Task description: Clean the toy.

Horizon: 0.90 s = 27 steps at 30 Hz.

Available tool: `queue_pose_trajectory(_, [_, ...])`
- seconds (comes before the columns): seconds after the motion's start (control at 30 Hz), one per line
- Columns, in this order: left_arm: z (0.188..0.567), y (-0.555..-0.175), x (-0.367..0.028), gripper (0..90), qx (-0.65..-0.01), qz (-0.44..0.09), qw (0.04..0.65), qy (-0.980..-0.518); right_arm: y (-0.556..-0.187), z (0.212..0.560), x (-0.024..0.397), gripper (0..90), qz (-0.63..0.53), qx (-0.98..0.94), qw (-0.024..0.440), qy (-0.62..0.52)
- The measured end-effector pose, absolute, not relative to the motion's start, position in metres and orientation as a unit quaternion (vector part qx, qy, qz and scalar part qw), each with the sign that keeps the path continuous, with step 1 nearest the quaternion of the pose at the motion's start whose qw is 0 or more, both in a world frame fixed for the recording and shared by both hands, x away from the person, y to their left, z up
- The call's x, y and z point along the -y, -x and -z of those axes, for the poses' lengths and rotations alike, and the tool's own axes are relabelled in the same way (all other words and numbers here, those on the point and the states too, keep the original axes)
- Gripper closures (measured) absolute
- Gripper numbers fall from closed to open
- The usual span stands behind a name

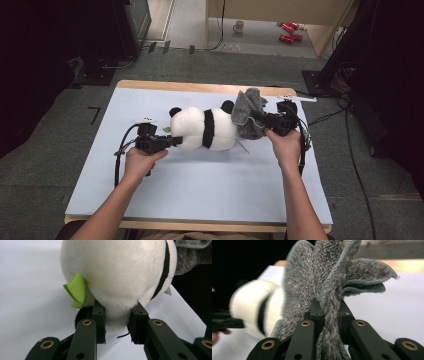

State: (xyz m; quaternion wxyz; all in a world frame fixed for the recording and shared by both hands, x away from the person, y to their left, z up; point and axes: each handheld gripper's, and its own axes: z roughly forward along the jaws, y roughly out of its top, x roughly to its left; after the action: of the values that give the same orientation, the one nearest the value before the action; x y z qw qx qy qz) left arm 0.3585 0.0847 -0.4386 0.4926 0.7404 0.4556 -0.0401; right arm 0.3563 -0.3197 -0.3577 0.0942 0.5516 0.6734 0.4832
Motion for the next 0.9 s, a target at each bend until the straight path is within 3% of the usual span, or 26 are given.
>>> queue_pose_trajectory(0.4, [0.436,-0.349,-0.074,71.5,-0.448,0.026,0.494,-0.744,-0.340,0.329,0.260,80.3,-0.531,-0.706,0.055,-0.466])
queue_pose_trajectory(0.9, [0.434,-0.330,-0.060,71.4,-0.431,-0.001,0.492,-0.757,-0.331,0.346,0.172,80.3,-0.520,-0.767,0.000,-0.375])
